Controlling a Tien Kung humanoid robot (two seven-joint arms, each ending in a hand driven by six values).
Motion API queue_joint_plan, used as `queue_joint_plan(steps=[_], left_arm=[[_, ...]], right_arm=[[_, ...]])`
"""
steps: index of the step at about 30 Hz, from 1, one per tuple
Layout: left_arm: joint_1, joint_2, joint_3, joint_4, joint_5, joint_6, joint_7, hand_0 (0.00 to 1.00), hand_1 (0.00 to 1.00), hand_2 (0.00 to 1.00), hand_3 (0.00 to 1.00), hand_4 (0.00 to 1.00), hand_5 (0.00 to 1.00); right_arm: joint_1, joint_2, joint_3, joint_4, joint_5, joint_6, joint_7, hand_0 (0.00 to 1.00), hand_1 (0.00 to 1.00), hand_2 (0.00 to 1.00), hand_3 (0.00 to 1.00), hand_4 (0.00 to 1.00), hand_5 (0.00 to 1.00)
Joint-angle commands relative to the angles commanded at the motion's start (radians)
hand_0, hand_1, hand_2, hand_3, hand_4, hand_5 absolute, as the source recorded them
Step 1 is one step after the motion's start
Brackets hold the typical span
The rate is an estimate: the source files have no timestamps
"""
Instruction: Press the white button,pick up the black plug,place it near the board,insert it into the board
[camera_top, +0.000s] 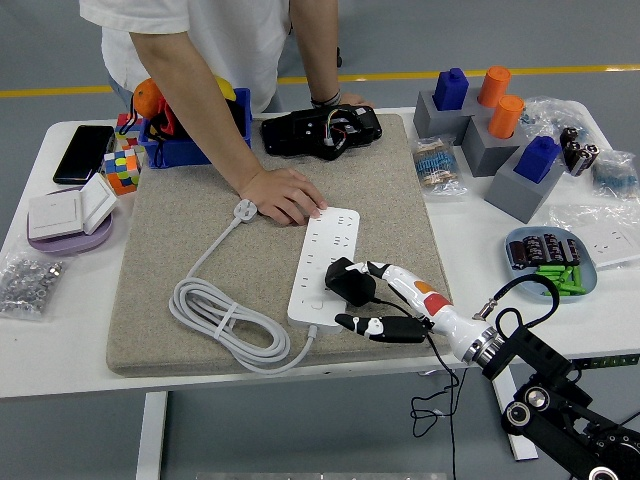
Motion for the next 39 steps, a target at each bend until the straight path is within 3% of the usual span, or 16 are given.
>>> queue_joint_plan(steps=[21,39], left_arm=[[-0.001,-0.002,-0.004,0.0,0.0,0.001,-0.001,0.464,0.494,0.517,0.567,0.609,0.248],[0.0,-0.004,-0.006,0.0,0.001,0.0,-0.001,0.463,0.494,0.515,0.568,0.609,0.247]], right_arm=[[0.067,0.03,-0.063,-0.016,-0.007,0.004,-0.004,0.904,0.812,0.772,0.736,0.889,0.645],[0.096,0.032,-0.081,-0.018,-0.011,0.007,-0.004,0.902,0.805,0.765,0.729,0.886,0.629]])
